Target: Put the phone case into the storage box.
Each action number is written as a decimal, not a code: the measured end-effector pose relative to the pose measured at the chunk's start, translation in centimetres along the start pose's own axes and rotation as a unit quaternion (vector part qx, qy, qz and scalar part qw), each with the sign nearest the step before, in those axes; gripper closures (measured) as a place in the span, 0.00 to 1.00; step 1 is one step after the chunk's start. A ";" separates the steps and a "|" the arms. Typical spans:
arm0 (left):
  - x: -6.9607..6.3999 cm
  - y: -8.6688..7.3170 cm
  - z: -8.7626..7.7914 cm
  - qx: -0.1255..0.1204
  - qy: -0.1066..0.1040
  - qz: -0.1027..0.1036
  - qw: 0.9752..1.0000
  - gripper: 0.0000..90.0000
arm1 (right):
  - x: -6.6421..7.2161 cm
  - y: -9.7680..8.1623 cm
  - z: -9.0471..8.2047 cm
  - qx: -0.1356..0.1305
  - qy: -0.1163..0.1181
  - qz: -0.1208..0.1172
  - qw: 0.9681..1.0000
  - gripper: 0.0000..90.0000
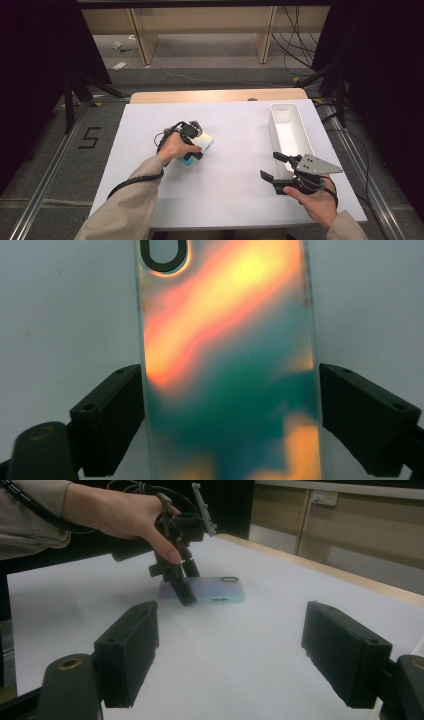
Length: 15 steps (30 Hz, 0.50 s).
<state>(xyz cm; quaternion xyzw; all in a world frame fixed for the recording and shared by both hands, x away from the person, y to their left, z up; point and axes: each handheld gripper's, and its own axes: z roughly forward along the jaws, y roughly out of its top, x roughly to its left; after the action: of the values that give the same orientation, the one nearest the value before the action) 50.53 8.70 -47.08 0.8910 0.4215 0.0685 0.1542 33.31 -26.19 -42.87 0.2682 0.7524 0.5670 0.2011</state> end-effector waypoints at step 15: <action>0.0 -0.1 -0.1 -0.001 -0.001 -0.018 1.000 0.18 | 0.1 0.0 0.0 0.003 0.002 0.000 1.000 0.26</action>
<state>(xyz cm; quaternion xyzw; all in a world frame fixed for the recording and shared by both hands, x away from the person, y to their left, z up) 50.47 8.79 -47.04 0.8833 0.4371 0.0652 0.1563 33.26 -26.13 -42.90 0.2672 0.7544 0.5658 0.1987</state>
